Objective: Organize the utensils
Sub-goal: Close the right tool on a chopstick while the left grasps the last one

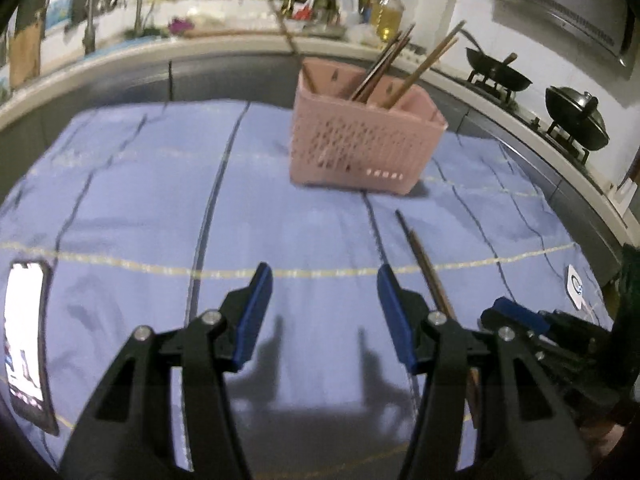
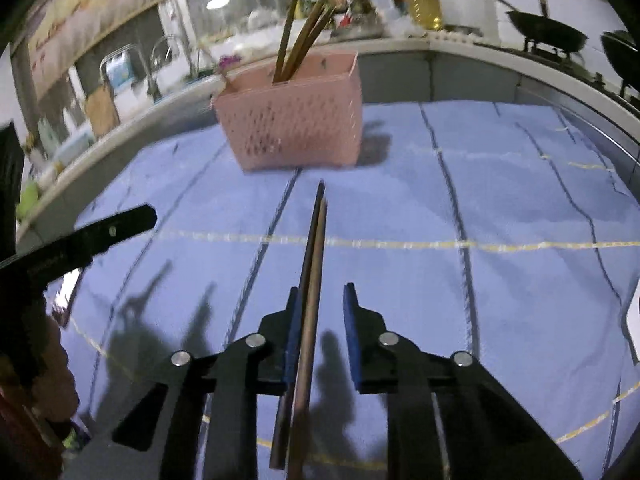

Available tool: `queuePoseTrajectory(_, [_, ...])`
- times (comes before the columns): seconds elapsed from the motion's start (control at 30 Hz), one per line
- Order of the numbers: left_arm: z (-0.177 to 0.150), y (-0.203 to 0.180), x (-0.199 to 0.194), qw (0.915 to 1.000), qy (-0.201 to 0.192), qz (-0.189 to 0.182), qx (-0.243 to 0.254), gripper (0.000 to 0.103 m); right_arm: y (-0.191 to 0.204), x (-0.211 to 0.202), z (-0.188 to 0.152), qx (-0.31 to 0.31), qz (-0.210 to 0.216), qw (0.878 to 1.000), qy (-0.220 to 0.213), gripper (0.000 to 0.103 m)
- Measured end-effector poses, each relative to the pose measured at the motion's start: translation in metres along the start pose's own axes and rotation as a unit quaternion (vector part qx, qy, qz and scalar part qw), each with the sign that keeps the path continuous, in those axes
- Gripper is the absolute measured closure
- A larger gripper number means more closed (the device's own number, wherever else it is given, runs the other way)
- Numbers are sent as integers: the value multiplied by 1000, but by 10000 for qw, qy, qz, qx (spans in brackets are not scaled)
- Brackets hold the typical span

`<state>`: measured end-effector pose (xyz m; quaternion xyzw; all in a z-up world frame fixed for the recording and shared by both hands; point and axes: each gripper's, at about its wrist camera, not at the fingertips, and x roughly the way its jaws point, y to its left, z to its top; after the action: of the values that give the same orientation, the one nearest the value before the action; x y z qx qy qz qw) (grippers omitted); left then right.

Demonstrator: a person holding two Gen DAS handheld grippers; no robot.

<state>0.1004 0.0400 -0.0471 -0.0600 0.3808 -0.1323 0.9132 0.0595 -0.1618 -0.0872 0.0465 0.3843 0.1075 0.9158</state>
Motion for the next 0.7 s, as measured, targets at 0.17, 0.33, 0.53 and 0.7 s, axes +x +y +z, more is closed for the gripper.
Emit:
queuePoseTrajectory(0.17, [-4, 2, 8, 9998, 176, -92, -80, 51, 3, 13, -7, -169, -93, 9995, 265, 85])
queuePoseTrajectory(0.33, [-4, -5, 13, 9997, 227, -131, -11, 51, 3, 18, -10, -214, -59, 9991, 361, 85])
queuePoseTrajectory(0.53, [-4, -13, 21, 9992, 342, -183, 75, 51, 6, 21, -8, -280, -68, 9989, 357, 86])
queuePoseTrajectory(0.7, [-4, -21, 23, 9989, 385, -198, 176, 51, 13, 20, -11, -503, -262, 9980, 269, 86])
